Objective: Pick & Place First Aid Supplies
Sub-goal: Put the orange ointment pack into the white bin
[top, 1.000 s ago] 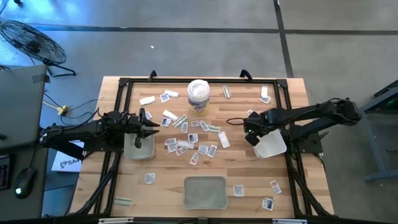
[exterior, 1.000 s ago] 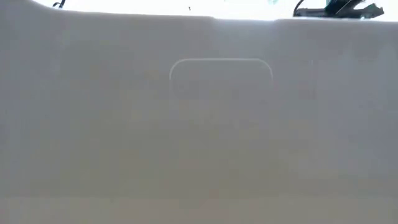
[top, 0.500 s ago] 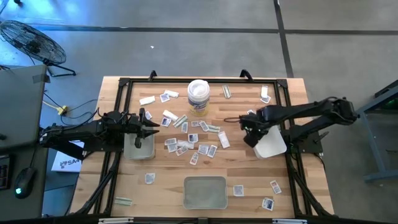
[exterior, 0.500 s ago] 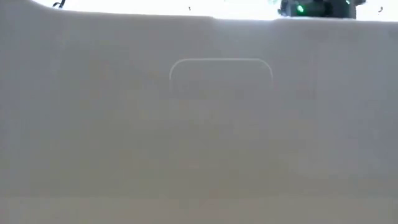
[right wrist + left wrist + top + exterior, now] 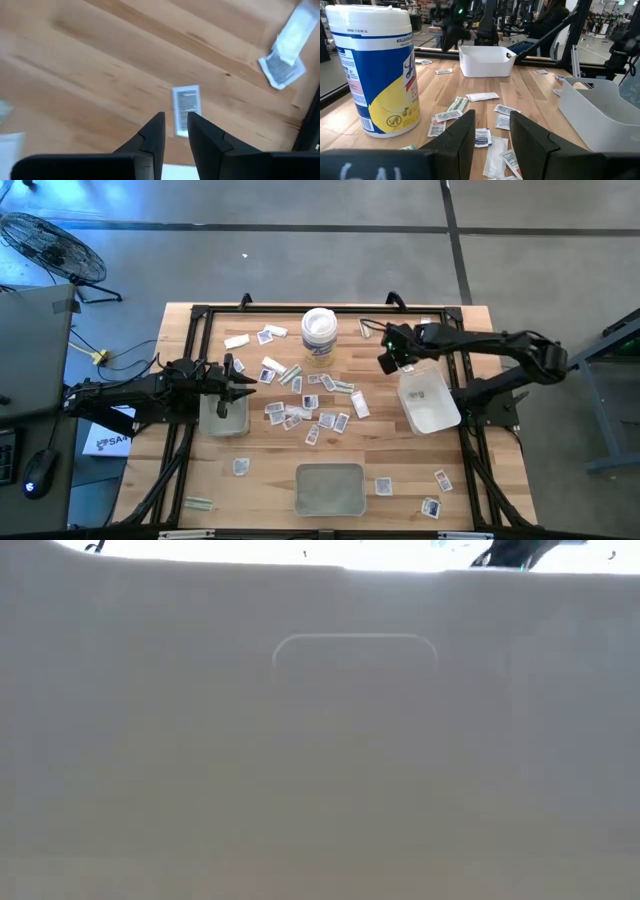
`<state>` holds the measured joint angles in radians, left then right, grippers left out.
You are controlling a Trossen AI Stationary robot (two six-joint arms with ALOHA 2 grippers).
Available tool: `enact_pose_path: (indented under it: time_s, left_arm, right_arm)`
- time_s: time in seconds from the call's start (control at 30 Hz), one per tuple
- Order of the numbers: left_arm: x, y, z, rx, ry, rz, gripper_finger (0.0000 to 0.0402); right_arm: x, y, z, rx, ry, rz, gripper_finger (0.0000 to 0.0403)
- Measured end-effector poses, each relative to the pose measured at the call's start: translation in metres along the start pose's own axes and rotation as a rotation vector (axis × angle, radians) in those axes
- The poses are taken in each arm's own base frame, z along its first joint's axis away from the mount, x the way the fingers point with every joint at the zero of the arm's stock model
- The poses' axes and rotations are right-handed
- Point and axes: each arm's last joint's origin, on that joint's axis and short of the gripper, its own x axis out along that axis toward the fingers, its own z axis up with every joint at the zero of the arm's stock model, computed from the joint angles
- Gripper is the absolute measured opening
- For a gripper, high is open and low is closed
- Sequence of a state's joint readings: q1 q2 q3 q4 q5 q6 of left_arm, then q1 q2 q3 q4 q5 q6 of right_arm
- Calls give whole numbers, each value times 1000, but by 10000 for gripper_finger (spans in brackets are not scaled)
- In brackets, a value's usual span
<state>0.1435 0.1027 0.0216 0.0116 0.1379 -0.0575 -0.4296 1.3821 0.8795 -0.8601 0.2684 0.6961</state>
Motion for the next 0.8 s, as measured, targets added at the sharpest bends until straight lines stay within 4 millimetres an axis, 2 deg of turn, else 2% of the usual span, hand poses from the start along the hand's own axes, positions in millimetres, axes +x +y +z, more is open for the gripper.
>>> enact_pose_path:
  time_s: [0.13, 0.27, 0.4, 0.53, 0.8]
  left_arm:
    - [0, 0, 0, 0, 0, 3, 120]
    - [0, 0, 0, 0, 0, 3, 120]
    - [0, 0, 0, 0, 0, 2, 120]
    - [0, 0, 0, 0, 0, 2, 120]
    - [0, 0, 0, 0, 0, 1, 120]
  right_arm:
    - [27, 3, 6, -19, 27, -10, 76]
    - [47, 10, 9, -20, 78, -40, 76]
    - [64, 8, 10, 9, 135, -82, 76]
    - [73, 4, 16, 74, 144, -86, 76]
    - [76, -3, 23, 174, 160, -33, 76]
